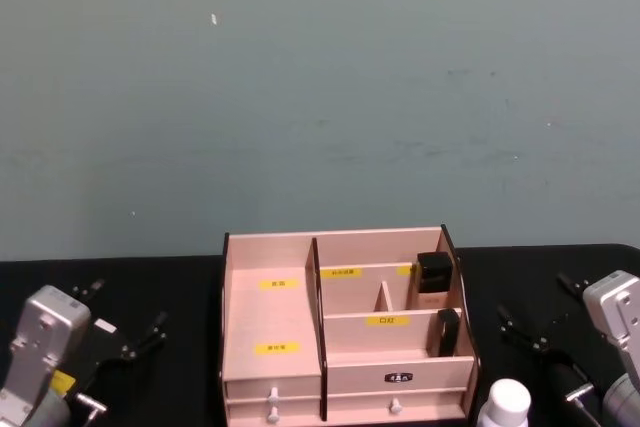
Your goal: Pick up the facial cleanser and watermelon frost from the table and place them into the tiered storage box.
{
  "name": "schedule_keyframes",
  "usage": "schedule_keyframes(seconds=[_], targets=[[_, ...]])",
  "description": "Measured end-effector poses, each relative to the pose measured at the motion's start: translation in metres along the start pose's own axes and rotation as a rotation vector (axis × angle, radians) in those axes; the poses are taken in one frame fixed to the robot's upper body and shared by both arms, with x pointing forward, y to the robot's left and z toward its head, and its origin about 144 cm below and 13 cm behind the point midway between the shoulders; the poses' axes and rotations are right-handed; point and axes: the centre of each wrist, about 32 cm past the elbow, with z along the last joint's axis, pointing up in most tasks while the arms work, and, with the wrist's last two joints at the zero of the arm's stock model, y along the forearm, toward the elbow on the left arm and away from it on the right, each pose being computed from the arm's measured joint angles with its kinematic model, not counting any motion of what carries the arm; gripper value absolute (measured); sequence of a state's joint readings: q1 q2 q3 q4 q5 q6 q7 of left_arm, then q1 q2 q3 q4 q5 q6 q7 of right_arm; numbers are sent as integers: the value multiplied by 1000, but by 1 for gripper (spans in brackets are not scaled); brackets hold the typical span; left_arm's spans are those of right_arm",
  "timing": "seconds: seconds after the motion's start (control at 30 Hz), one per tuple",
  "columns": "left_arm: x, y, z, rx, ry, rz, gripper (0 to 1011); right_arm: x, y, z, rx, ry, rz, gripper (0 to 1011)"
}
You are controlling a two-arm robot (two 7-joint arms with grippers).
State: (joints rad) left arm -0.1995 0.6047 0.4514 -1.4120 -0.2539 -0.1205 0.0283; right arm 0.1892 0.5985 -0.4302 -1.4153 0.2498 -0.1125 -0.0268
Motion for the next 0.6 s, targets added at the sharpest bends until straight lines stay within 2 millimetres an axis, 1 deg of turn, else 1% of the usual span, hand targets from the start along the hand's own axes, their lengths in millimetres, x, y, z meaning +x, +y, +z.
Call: schedule_keyframes(seconds=[0.3, 0.6], targets=[[0, 0, 0, 0, 0, 0, 1001, 1, -6, -1, -9, 4, -4, 1002], [0, 0, 0, 0, 0, 0, 1001, 4, -18, 1, -28, 21, 16, 1002]])
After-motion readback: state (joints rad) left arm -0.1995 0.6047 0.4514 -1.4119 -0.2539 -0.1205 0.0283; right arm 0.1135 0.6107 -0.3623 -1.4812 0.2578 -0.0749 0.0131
